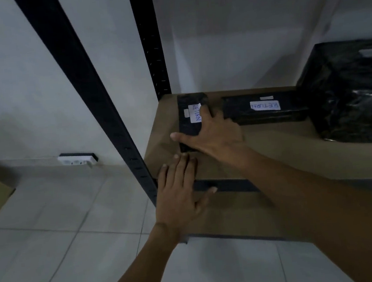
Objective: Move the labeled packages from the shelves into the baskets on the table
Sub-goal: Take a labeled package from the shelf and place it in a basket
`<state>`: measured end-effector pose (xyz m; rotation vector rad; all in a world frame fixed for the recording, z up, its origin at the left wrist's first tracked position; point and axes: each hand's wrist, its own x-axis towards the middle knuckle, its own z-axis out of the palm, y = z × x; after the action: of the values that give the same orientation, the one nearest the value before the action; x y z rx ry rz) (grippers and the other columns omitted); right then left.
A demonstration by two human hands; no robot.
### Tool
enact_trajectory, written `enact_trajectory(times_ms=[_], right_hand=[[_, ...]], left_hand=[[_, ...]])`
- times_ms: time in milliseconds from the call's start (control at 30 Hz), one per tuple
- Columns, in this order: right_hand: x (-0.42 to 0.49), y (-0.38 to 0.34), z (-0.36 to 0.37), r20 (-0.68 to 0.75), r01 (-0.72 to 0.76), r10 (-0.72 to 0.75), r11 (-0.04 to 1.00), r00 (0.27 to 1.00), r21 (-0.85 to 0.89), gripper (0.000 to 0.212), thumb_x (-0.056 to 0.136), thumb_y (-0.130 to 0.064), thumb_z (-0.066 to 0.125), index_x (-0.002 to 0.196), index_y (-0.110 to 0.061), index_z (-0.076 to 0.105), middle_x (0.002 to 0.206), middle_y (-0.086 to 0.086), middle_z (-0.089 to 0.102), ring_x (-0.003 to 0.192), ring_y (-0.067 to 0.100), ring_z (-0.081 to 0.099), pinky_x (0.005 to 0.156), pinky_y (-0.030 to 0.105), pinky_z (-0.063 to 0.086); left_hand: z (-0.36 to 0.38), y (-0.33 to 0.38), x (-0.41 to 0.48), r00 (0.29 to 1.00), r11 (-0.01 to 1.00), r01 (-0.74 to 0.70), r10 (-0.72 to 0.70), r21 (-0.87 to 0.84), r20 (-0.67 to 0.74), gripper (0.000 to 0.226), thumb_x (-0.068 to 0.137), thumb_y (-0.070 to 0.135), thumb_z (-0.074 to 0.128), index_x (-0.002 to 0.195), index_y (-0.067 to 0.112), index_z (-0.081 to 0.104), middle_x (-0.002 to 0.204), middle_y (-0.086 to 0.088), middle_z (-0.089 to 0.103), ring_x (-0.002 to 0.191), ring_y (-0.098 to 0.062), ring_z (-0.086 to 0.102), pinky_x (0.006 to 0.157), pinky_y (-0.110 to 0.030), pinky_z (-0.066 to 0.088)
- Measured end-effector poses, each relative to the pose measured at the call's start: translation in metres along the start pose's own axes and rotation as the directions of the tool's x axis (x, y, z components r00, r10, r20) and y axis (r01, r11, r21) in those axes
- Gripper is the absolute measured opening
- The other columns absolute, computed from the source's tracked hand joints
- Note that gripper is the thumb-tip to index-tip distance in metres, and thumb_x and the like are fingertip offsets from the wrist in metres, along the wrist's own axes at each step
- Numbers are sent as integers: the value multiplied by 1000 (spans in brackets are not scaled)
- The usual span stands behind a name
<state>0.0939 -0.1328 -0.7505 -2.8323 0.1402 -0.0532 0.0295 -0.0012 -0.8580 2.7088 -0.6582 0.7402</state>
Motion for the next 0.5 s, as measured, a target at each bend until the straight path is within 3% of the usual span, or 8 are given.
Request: enact_trajectory(times_ms=[100,233,333,400,500], right_hand=[[6,4,7,-27,15,-14,999,1000,49,108,69,-86,42,151,-24,9,145,16,35,124,37,46,97,39,40],[4,19,-5,-7,25,-24,974,1000,225,95,71,-70,63,143,-18,29,136,7,48,119,28,51,97,37,40],[2,31,-17,94,27,-71,913,993,406,70,70,-54,75,122,-13,52,118,3,58,95,18,57,79,28,46],[2,36,-19,43,94,-116,930,992,356,72,64,-53,80,117,-13,55,111,3,60,88,17,56,72,27,45],[-3,40,-18,-142,261,-237,948,961,180,82,58,-53,83,124,-18,48,119,3,57,103,22,52,85,35,47]], left_hand=[[17,-3,0,986,999,-26,30,26,-167,69,82,61,55,125,7,59,131,-12,59,127,-27,48,108,-45,33],[29,-7,1,946,997,-60,75,58,-315,68,82,64,51,116,6,65,121,-13,64,119,-27,53,104,-43,34],[31,-9,2,926,994,-84,106,75,-362,67,83,64,48,111,6,67,117,-13,64,113,-27,54,99,-43,38],[31,-11,2,919,992,-88,116,90,-377,65,83,64,49,110,7,65,114,-12,64,108,-27,55,95,-43,40],[30,-9,1,918,993,-81,110,90,-381,63,81,63,52,109,7,64,110,-11,63,102,-27,55,93,-42,41]])
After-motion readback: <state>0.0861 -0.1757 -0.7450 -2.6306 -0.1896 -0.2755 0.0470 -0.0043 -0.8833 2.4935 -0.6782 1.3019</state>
